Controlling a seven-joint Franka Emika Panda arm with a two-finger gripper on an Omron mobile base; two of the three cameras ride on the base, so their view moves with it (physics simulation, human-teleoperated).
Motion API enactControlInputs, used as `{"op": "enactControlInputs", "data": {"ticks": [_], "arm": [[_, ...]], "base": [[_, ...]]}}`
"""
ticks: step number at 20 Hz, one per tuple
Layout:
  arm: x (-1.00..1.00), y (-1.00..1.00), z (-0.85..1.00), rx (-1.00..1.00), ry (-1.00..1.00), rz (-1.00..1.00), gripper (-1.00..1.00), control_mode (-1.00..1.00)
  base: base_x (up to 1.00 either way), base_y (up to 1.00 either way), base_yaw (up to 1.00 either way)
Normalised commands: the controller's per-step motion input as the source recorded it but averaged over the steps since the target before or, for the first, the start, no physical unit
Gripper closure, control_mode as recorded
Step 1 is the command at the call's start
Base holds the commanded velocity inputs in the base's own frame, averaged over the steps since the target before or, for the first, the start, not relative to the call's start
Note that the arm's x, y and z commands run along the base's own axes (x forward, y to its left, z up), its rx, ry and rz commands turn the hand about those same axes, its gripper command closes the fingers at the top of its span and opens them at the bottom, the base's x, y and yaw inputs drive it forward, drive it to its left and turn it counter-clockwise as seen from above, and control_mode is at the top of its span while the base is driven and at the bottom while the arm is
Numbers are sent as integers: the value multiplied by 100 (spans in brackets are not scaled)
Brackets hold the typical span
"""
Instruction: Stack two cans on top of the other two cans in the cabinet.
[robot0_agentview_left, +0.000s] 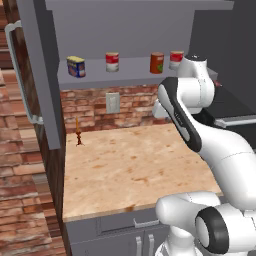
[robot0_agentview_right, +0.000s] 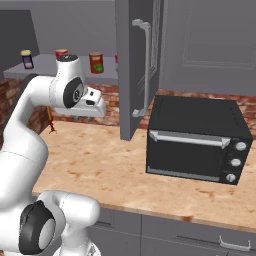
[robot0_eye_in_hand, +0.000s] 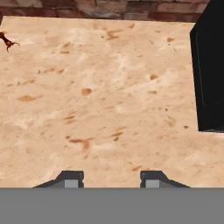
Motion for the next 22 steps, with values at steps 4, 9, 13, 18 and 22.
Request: {"op": "enactControlInputs", "data": {"ticks": [4, 9, 13, 18, 22], "arm": [[0, 0, 0, 0, 0, 0, -100, -100], [0, 0, 0, 0, -17, 3, -100, -100], [0, 0, 13, 0, -33, 5, -100, -100], [0, 1, 30, 0, -38, 6, -100, -100], [5, 0, 34, 1, -34, 1, -100, -100]], "base": [[0, 0, 0], [0, 0, 0], [0, 0, 0], [0, 0, 0], [0, 0, 0]]}}
